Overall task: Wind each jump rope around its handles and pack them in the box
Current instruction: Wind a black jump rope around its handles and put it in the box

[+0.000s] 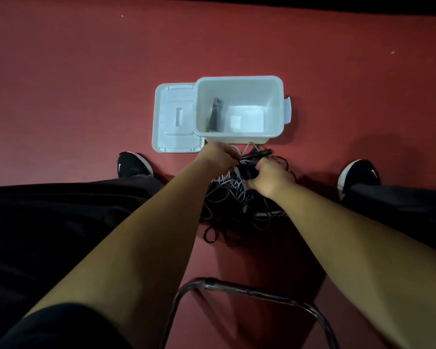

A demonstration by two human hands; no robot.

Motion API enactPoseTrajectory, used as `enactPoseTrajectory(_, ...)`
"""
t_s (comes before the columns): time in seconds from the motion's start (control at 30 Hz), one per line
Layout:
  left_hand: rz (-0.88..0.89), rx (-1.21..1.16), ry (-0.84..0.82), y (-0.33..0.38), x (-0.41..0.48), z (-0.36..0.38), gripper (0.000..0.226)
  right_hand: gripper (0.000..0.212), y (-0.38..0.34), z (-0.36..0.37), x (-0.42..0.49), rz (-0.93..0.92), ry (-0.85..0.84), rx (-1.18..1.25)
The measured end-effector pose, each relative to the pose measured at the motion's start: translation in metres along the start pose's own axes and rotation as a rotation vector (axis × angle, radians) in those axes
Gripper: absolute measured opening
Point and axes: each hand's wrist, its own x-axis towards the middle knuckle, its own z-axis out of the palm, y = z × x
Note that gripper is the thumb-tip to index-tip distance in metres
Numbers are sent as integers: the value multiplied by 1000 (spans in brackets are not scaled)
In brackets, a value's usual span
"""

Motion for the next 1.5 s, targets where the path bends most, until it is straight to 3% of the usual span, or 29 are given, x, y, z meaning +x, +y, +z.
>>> enactPoseTrajectory(0.17,35,137,6,-7,11,2,17,53,5,13,14,-34,-23,59)
enactPoseTrajectory(0.27,54,249,-4,-13,13,1,21,29,7,15,17,-67,-37,28)
enactPoseTrajectory(0.4,-24,129,-14,-21,17,4,21,15,7,17,15,-71,-14,5)
enactPoseTrajectory(0.57,-44,-183,-64,-12,13,4,36,48,4,21,14,-70,-41,184)
enactPoseTrajectory(0.77,14,-632,11,1,13,-17,28,34,-5,5,18,-130,-24,442)
enactPoseTrajectory(0.9,83,-765,123,12,21,-40,17,29,-32,-19,29,-182,51,497)
enactPoseTrajectory(1.1,121,-796,213,29,45,-67,9,32,-64,-57,52,-148,184,441)
enactPoseTrajectory(1.37,16,-617,316,14,73,-82,24,53,-89,-77,108,-61,197,342)
enactPoseTrajectory(1.5,23,-566,371,2,84,-82,28,52,-99,-74,135,-28,210,391)
